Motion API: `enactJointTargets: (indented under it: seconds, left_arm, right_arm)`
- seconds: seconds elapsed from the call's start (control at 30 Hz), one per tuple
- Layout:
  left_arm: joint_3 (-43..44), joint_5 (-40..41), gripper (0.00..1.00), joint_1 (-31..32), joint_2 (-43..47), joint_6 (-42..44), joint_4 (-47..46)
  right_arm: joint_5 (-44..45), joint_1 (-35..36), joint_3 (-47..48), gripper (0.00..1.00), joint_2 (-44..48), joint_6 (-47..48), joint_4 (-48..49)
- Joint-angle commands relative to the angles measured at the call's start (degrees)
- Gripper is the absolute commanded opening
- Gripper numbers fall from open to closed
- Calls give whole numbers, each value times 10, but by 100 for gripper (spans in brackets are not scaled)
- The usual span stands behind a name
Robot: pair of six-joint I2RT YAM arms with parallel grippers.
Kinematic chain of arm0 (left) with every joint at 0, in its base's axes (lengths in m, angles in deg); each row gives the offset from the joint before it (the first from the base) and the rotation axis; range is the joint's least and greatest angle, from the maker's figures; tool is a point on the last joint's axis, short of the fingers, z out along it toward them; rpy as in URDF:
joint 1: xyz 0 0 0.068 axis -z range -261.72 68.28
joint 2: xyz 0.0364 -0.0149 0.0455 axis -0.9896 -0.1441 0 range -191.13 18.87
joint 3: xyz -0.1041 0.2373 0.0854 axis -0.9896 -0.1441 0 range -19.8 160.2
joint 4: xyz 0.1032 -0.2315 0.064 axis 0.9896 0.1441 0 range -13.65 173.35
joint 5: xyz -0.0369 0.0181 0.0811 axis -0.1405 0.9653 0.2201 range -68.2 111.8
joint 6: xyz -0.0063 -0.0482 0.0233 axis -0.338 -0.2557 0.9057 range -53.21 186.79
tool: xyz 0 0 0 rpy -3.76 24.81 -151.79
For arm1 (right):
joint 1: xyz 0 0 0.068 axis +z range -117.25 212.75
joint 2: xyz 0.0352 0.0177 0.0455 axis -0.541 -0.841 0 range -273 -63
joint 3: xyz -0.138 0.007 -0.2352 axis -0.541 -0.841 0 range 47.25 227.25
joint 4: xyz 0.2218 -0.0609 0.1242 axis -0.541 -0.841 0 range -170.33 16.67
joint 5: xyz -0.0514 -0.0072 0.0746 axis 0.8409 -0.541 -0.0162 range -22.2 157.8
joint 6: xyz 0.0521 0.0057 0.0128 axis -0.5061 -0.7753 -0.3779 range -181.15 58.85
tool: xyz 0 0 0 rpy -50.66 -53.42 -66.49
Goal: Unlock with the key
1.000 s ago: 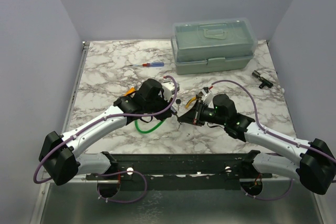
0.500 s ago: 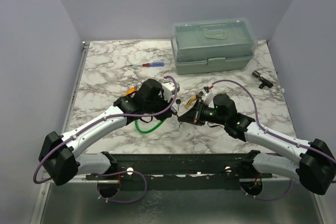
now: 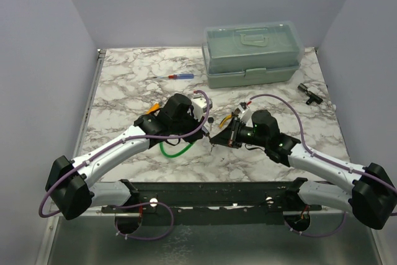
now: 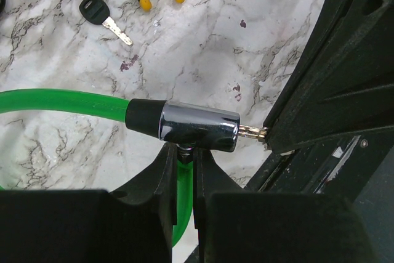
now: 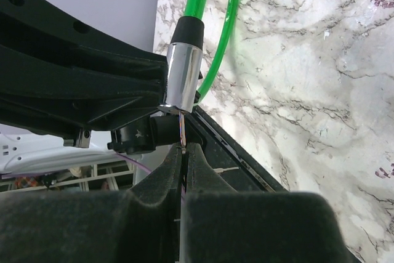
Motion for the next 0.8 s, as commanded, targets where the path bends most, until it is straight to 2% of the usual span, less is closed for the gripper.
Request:
enactJointTargets:
  seconds: [0.0, 0.77]
  left_arm:
    - [-2, 0, 0, 10, 22, 10, -22]
    - [-10, 45, 0, 38, 33, 25, -22]
  right_arm:
    - [-1, -6, 12, 0, -10, -7, 4]
    - [2, -9, 35, 0, -4, -30, -52]
